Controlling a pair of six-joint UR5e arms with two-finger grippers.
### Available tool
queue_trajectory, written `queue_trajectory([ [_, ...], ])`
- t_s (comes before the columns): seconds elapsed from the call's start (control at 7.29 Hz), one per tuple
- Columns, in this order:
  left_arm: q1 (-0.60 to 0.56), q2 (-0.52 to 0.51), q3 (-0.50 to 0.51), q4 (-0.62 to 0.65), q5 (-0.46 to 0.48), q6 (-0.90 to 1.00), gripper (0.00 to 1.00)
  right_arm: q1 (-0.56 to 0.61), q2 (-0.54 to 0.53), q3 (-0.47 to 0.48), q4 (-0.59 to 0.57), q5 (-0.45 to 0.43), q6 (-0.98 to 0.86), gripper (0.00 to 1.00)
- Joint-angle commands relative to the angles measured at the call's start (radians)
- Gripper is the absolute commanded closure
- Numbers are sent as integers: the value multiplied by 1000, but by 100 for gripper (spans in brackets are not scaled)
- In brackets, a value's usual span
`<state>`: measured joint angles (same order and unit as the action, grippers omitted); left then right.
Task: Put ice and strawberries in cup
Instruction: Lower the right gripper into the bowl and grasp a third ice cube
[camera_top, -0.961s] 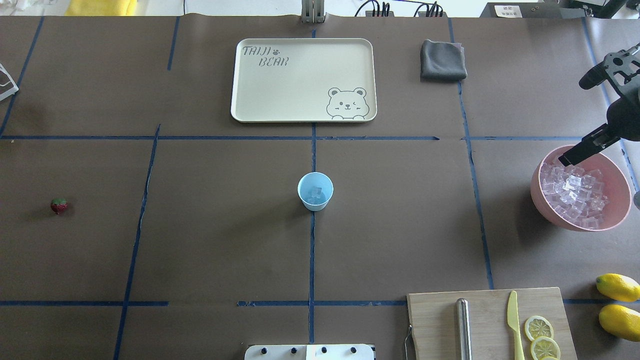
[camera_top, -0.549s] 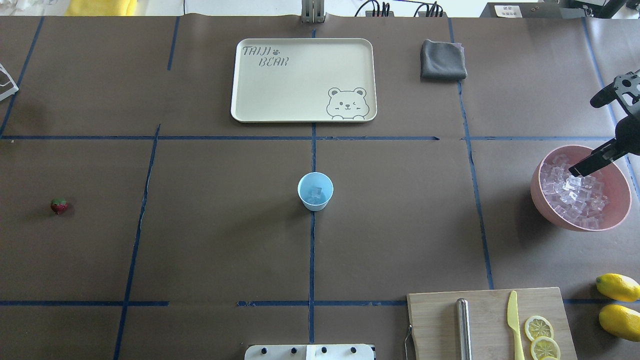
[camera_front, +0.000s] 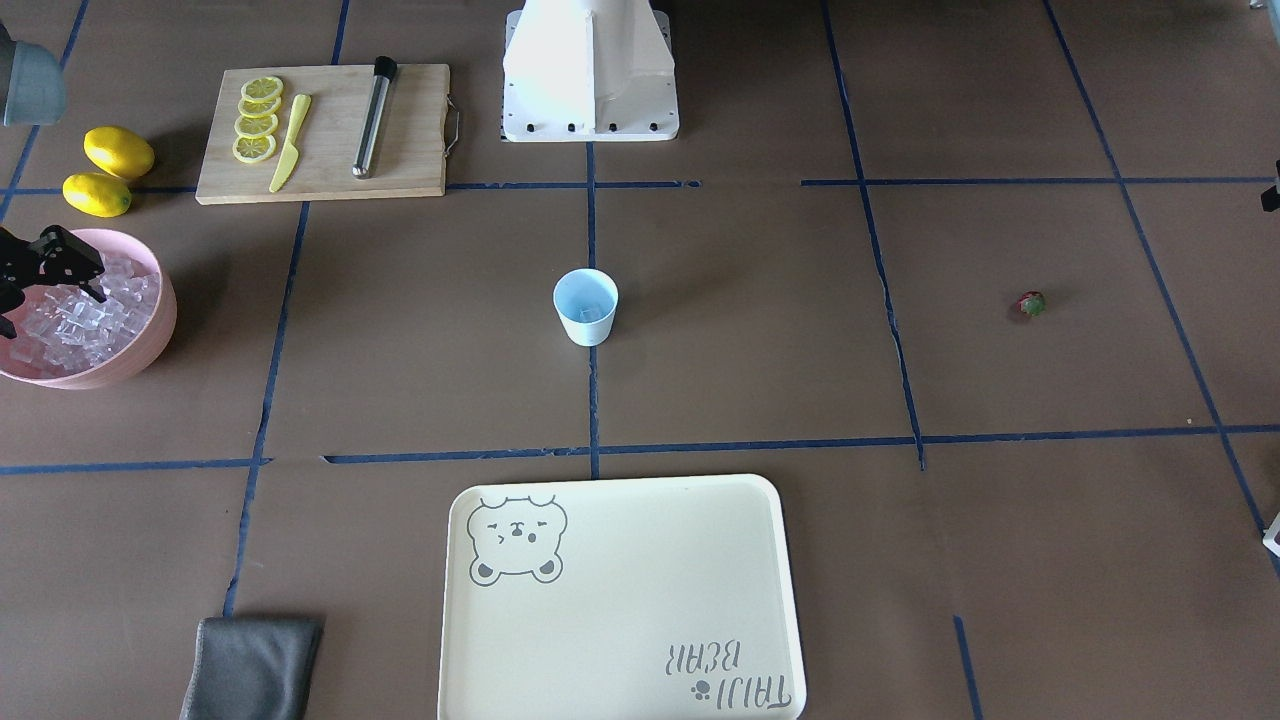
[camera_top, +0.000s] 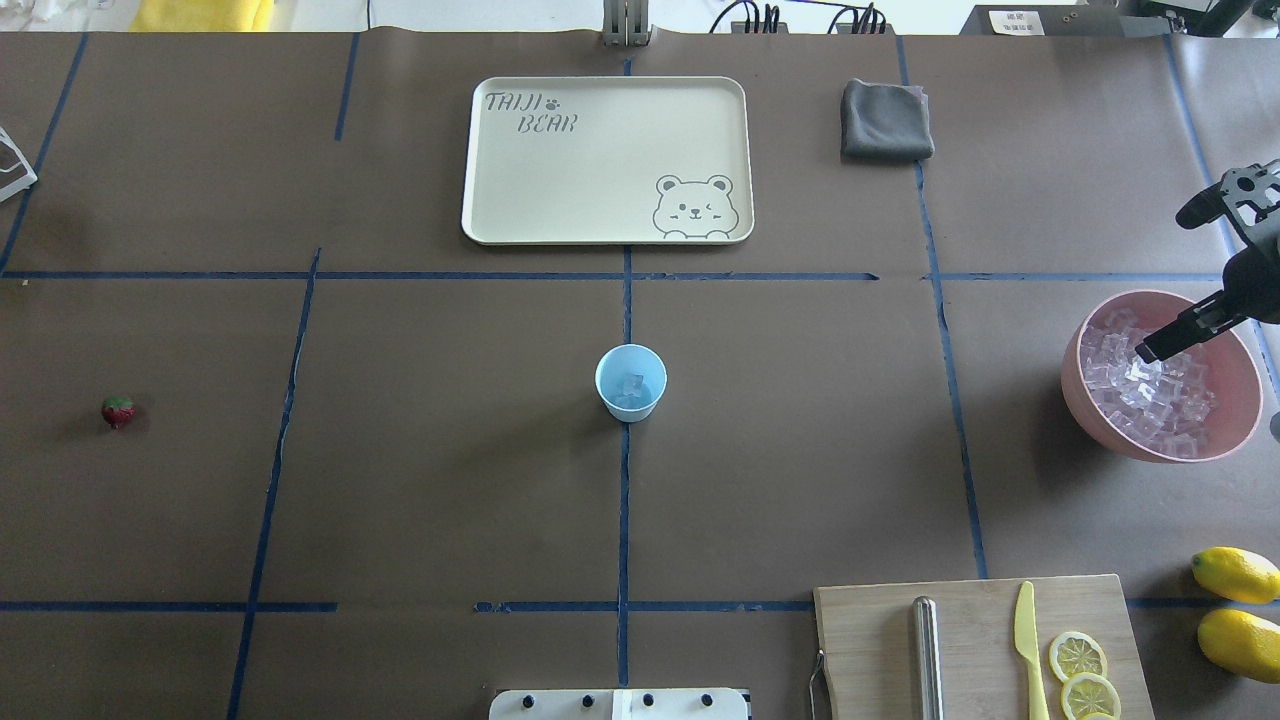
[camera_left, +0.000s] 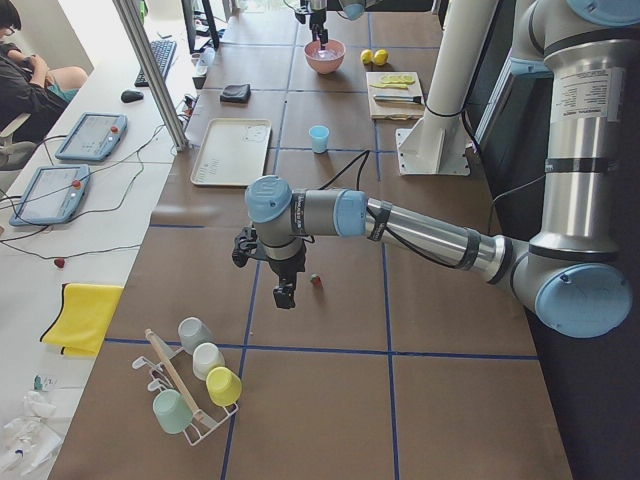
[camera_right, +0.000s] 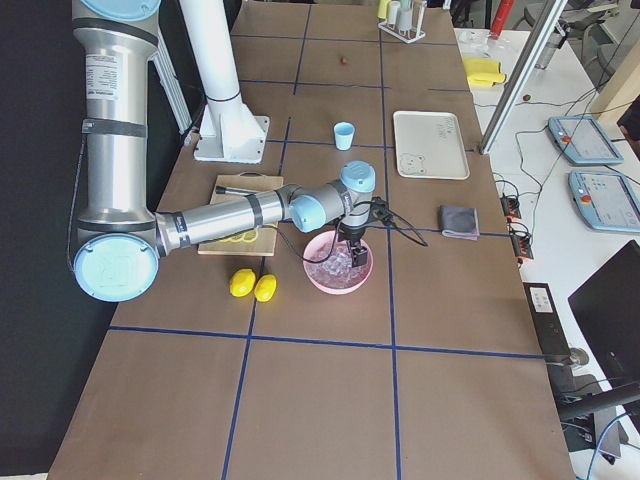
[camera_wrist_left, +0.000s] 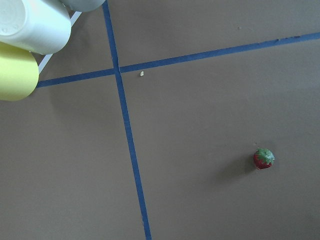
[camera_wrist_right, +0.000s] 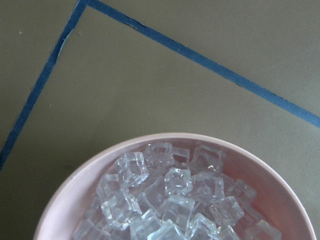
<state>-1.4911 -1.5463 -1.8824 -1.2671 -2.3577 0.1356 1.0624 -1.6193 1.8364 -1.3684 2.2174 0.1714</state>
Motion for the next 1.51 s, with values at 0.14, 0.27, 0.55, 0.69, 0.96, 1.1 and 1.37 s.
queue_trajectory([
  [0.14, 2, 0, 3, 0, 0, -1, 0, -44, -2, -2, 0, -8, 22, 2],
  [0.27, 2, 0, 6, 0, 0, -1, 0, -44, -4, -2, 2, -8, 22, 6],
  [0.55, 2, 0, 5, 2, 0, -1, 0, -45, -2, -22, 2, -13, 20, 10],
  [0.69, 2, 0, 6, 2, 0, -1, 0, -45, -1, -26, 2, -18, 19, 10],
  [0.96, 2, 0, 5, 2, 0, -1, 0, -45, -1, -26, 2, -19, 20, 13],
  [1.1, 2, 0, 3, 2, 0, -1, 0, -45, 2, -28, 2, -19, 20, 71],
  [1.37, 2, 0, 5, 2, -6, -1, 0, -44, 9, -26, 0, -18, 20, 100],
])
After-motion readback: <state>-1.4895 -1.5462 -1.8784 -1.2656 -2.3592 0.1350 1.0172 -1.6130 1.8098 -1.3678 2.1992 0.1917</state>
